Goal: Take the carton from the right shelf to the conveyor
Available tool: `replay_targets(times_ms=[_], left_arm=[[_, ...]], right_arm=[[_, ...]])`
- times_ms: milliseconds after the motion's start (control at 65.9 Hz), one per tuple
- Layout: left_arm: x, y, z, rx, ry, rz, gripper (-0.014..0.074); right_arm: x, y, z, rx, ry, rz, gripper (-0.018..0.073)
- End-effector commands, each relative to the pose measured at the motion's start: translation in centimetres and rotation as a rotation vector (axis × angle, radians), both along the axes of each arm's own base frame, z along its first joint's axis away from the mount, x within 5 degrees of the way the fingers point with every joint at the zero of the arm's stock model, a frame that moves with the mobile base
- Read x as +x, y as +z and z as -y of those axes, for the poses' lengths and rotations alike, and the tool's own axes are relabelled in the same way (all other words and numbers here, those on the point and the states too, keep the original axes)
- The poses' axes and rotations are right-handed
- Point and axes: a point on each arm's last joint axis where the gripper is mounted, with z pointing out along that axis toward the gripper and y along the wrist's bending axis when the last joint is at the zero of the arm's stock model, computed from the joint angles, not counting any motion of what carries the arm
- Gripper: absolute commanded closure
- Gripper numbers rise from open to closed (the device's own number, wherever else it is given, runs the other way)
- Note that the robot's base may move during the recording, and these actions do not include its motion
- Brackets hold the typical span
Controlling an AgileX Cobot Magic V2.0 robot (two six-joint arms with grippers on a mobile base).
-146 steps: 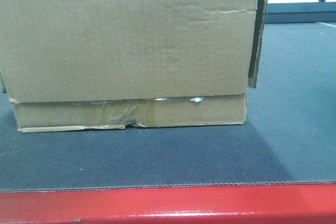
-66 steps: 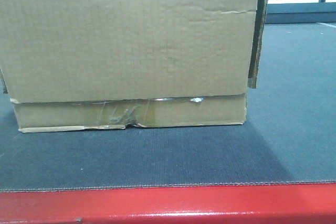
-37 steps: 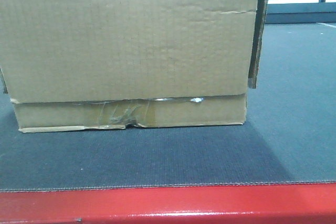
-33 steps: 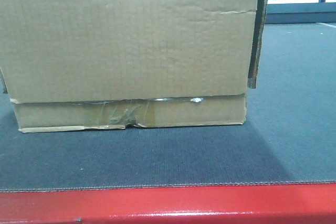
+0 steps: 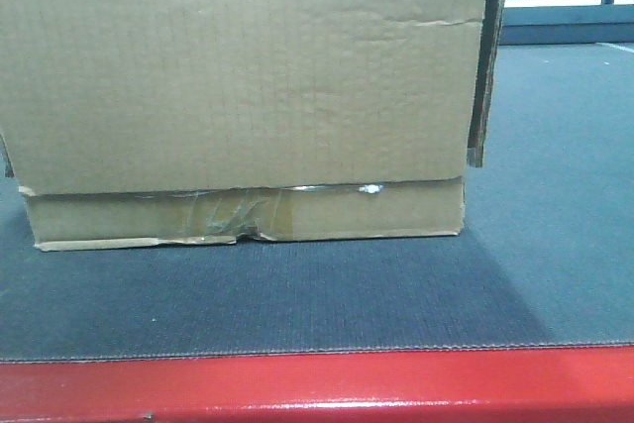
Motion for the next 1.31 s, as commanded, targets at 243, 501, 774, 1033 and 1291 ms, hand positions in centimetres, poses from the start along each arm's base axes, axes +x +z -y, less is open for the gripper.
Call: replay_targets(times_ms=[243, 501, 774, 1033, 1291], left_arm=[[0.0, 0.3, 0.0, 0.002, 0.002, 0.033, 0.0582], [0.0, 0.3, 0.0, 0.002, 0.002, 0.033, 0.0582], [0.0, 0.3, 0.0, 0.002, 0.002, 0.033, 0.0582], [0.0, 0.3, 0.0, 0.002, 0.002, 0.033, 0.0582], [0.0, 0.3, 0.0, 0.002, 0.002, 0.033, 0.0582]], right_arm=[[-0.1, 0.2, 0.1, -0.013, -0.008, 0.029, 0.0629], [-0.1, 0.2, 0.1, -0.013, -0.008, 0.029, 0.0629], [-0.1, 0.2, 0.1, -0.012, -0.011, 0.039, 0.0629], [1.1, -4.3, 0.3, 0.021, -0.074, 0.005, 0.0629], [1.2, -10.9, 0.6, 0.068, -0.117, 0.013, 0.0629]])
